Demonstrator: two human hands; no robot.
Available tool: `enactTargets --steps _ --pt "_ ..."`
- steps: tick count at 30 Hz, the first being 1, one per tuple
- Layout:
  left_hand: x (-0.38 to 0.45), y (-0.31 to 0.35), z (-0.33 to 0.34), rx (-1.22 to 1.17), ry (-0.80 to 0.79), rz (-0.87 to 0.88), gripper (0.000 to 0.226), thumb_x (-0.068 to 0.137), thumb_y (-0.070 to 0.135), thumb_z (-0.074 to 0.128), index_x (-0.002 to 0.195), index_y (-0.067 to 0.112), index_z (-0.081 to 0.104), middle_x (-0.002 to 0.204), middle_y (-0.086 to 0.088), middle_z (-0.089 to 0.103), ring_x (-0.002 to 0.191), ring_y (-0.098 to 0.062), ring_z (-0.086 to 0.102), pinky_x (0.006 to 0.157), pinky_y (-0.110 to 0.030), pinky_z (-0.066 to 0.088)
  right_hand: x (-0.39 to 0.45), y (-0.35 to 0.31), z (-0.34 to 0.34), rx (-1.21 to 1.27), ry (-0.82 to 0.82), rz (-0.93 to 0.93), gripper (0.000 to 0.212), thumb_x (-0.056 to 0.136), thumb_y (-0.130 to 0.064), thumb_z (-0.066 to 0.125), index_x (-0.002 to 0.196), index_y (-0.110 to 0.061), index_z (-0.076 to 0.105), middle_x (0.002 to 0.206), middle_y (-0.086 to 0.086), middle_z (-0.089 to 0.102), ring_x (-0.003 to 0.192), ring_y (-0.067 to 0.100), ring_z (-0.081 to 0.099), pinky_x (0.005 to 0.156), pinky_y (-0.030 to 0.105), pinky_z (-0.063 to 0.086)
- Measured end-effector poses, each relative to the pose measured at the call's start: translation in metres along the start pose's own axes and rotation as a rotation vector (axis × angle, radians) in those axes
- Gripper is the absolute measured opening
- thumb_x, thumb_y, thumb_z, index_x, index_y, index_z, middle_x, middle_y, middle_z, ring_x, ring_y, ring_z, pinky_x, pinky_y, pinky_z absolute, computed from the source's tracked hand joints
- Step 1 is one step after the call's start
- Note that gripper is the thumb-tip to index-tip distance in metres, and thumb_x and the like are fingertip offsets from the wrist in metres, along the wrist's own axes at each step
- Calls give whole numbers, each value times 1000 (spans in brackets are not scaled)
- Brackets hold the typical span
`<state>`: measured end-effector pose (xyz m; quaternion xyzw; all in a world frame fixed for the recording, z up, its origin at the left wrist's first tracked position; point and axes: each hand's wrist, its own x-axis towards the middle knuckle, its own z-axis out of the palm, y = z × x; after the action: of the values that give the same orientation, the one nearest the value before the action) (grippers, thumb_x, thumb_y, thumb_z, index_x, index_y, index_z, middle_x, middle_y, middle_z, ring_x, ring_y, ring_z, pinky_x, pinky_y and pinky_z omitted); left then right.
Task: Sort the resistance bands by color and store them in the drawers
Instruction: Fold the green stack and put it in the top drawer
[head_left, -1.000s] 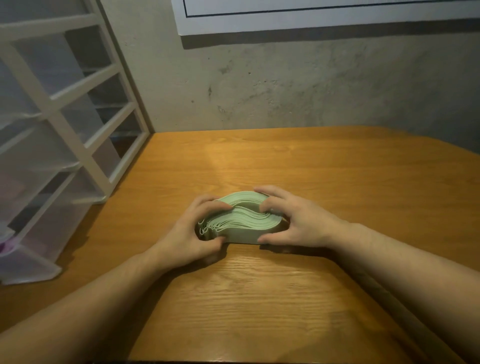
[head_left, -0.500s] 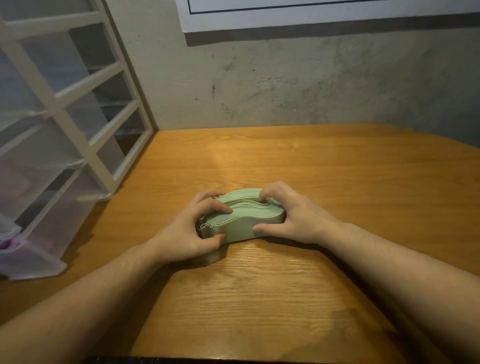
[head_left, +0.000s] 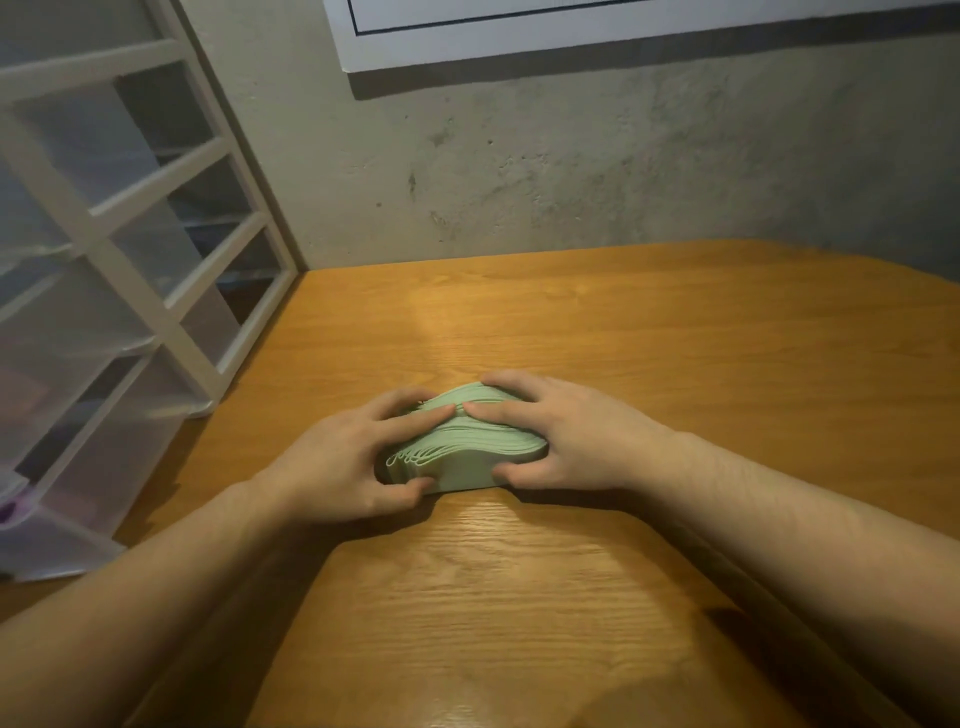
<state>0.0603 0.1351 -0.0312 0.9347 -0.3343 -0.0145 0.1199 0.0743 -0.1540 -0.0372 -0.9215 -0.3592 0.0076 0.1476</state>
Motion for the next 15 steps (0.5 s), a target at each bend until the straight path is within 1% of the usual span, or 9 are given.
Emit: enactTargets --steps 2,3,5,7,9,11,12,13,15 --pt "-1 4 2 41 13 -17 76 85 70 49 153 54 19 158 25 15 131 0 37 102 -20 38 0 -2 1 -14 0 -8 73 88 -63 58 153 -46 29 164 -15 17 145 10 28 117 38 33" --pt "-2 7 4 -2 27 -34 75 86 66 52 152 54 20 158 26 15 132 1 37 104 -23 40 0 -3 1 19 7 -5 75 87 -61 61 153 -48 27 163 -15 18 144 10 28 117 37 33" --pt "-5 16 12 -241 88 -92 70 84 54 61 147 55 31 152 30 22 133 4 37 107 -30 45 -1 -1 5 218 41 70 90 81 -55 73 153 -53 17 160 -15 24 140 7 34 116 34 35" --pt "-7 26 22 -440 189 -123 63 79 44 64 139 48 46 144 27 32 134 0 40 108 -36 46 -3 3 10 482 82 193 112 72 -50 85 154 -52 9 150 -10 39 132 7 45 113 31 39" --pt "-6 32 28 -513 262 -134 58 76 40 63 133 40 54 139 23 39 134 -5 42 109 -40 46 -2 5 14 598 100 265 119 66 -48 90 156 -46 13 137 -11 53 122 5 54 109 28 43" --pt "-4 33 30 -535 289 -150 55 77 40 64 131 36 57 136 21 41 134 -7 44 108 -40 46 2 6 18 615 131 289 106 64 -47 92 151 -38 33 130 -16 59 116 1 57 106 29 46" --pt "-3 32 31 -537 293 -159 54 77 42 66 130 36 57 136 21 42 133 -7 45 107 -40 47 4 7 20 621 153 297 96 63 -47 93 145 -36 43 124 -18 61 112 -1 58 104 30 48" --pt "-2 33 30 -540 294 -169 53 77 45 69 129 37 58 135 20 43 131 -7 46 106 -39 49 5 8 21 623 165 306 88 62 -47 93 138 -35 50 118 -20 63 108 -3 59 101 30 50" --pt "-1 36 28 -548 304 -192 55 75 53 72 126 39 58 133 20 45 128 -4 48 104 -33 49 6 8 19 626 162 309 82 59 -49 93 130 -36 54 112 -20 65 104 -4 60 96 29 52"
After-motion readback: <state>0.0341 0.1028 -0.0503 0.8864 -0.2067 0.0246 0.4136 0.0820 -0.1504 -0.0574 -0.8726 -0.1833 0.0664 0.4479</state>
